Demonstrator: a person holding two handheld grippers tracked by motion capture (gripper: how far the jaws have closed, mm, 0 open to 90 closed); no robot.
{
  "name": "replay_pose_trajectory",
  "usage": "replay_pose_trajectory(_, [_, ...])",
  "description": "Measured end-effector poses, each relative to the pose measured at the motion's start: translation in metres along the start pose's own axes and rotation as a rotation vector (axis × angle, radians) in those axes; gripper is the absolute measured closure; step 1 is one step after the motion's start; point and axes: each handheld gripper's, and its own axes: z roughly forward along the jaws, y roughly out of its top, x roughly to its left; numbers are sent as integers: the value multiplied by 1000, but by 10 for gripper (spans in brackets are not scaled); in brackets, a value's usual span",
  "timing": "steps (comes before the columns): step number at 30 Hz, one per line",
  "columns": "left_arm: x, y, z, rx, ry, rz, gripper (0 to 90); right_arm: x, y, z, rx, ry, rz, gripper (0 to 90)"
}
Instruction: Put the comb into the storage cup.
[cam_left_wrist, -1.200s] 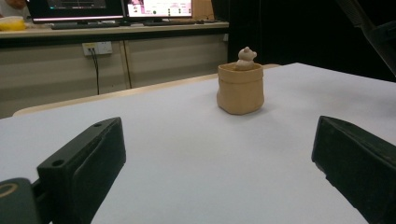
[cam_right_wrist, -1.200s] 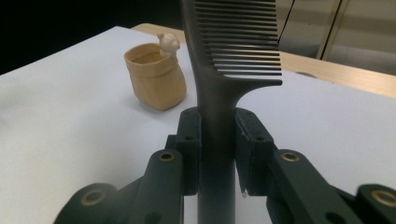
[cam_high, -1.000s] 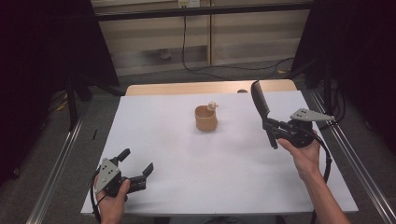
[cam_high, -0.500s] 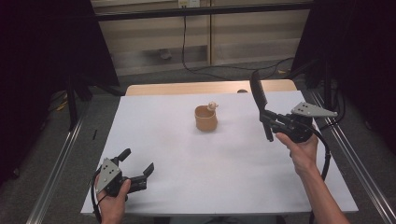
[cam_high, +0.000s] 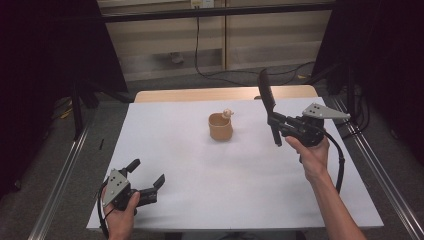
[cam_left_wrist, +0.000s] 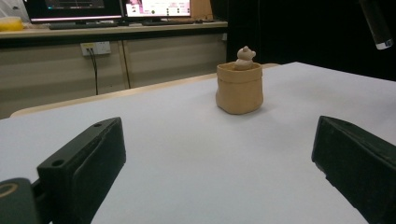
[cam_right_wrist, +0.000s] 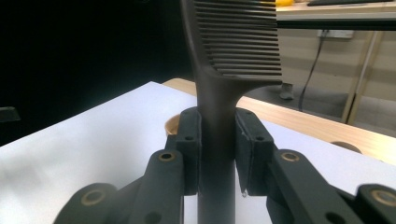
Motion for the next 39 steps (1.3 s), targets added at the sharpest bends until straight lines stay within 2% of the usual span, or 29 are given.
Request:
replay_pose_trajectory(7, [1, 0, -1, 2, 6, 1, 30, 7, 4, 18, -10, 32, 0, 732])
replay_pose_trajectory(11, [1, 0, -1, 2, 1, 5, 30, 13, -2, 29, -9, 51, 13, 732])
replay_pose_trajectory(16, [1, 1, -1, -1, 1, 8, 30, 20, -3, 41, -8, 81, 7, 732])
replay_pose_trajectory(26, [1, 1, -2, -4, -2, -4, 30, 30, 10, 59, -6, 99, -17, 732])
replay_pose_trajectory(32, [1, 1, -3, -2, -1, 2, 30, 36, 16, 71, -1, 107, -35, 732])
replay_pose_trajectory(39, [0, 0, -2, -2, -6, -4, 30, 40, 21, 83, -2, 100, -33, 732])
